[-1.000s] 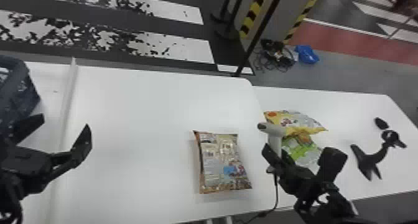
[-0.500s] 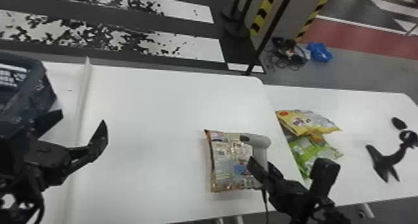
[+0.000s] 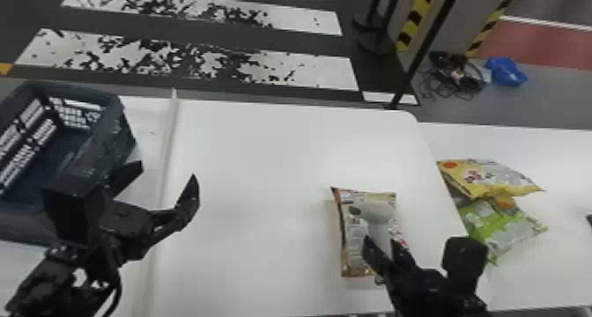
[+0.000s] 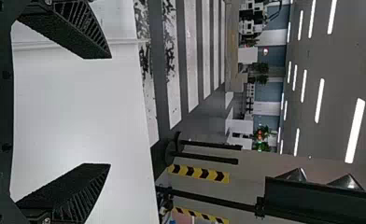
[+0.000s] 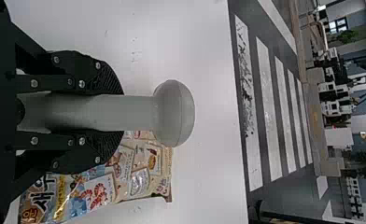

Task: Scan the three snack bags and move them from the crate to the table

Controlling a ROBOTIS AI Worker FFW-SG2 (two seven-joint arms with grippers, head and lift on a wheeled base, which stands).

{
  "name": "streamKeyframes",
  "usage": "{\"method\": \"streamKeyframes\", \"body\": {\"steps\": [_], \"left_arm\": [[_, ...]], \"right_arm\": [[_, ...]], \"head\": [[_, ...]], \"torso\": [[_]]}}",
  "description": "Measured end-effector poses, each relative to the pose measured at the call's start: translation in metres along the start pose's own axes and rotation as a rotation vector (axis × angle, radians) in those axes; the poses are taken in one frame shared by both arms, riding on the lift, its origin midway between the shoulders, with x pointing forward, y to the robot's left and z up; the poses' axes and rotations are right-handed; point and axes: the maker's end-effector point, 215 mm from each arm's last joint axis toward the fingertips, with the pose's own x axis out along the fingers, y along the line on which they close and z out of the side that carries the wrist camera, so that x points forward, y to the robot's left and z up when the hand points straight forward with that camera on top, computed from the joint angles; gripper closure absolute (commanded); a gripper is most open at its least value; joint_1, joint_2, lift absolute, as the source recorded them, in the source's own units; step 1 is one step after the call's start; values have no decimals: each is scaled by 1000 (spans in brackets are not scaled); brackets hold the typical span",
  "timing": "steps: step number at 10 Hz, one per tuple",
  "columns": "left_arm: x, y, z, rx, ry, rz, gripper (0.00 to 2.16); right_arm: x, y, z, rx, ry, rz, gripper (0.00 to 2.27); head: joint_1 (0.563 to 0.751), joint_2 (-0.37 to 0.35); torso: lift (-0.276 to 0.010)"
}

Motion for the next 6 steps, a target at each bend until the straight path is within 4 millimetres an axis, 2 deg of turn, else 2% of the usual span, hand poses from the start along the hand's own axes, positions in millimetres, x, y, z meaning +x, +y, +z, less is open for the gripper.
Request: {"method": "streamKeyframes", "body": {"steps": [3,6], "left_arm": [[-1,0,5,-1,-9,1,36],[-1,-1,5,-3,-9,1,36]], "right_arm": [[8,2,-25,-6,48,1,2243],[12,1,-30,-13,58,0,2243]], "head": [[695,-158],[695,-159]], "torso": [[-62],[-62]]}}
